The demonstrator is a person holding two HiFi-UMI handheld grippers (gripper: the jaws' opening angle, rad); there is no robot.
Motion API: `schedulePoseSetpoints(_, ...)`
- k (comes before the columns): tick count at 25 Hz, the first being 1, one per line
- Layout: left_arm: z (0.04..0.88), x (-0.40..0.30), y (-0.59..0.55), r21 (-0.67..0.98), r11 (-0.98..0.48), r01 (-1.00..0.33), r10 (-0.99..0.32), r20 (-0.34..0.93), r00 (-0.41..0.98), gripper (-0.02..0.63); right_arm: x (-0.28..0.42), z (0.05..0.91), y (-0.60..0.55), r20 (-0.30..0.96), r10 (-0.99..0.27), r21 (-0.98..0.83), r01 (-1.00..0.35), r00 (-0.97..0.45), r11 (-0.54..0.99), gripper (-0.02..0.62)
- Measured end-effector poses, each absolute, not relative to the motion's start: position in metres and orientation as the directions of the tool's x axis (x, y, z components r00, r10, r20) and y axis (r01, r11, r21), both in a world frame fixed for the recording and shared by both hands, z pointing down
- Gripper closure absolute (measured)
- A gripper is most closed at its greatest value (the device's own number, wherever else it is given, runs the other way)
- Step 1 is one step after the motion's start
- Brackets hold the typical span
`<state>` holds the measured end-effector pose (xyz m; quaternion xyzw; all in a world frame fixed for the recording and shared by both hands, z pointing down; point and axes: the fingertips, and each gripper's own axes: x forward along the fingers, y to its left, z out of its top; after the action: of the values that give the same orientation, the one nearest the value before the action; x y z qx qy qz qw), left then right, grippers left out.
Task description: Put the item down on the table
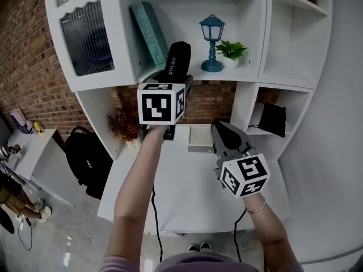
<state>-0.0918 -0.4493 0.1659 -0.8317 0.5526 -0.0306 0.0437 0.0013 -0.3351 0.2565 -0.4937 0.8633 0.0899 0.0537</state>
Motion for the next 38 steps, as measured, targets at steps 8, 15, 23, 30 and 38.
schedulePoseSetpoints(8,0.144,-0.085,-0.48,-0.104,-0.355,-0.929,-0.935,0.021,0.355,0.279,0.007,0.236,-0.349,-0.22,-0.816,0.116,-0.845,-0.534,0.521,0.591)
schedulePoseSetpoints(15,0.138,-0.078,-0.512,-0.117,-0.319,-0.941,-0.947,0.084,0.311,0.279,0.013,0.231,-0.358,-0.234,-0.803,0.111,-0.836,-0.548,0.538,0.59)
schedulePoseSetpoints(23,0.148,-0.073,-0.538,-0.173,-0.273,-0.946,-0.953,0.183,0.241,0.279,0.026,0.233,-0.365,-0.232,-0.798,0.104,-0.829,-0.557,0.549,0.591)
schedulePoseSetpoints(30,0.149,-0.072,-0.547,-0.252,-0.242,-0.937,-0.955,0.232,0.184,0.279,0.027,0.234,-0.367,-0.233,-0.787,0.095,-0.819,-0.571,0.566,0.591)
schedulePoseSetpoints(38,0.15,-0.075,-0.557,-0.275,-0.202,-0.94,-0.967,0.206,0.148,0.278,0.027,0.238,-0.367,-0.229,-0.788,0.1,-0.819,-0.572,0.565,0.591)
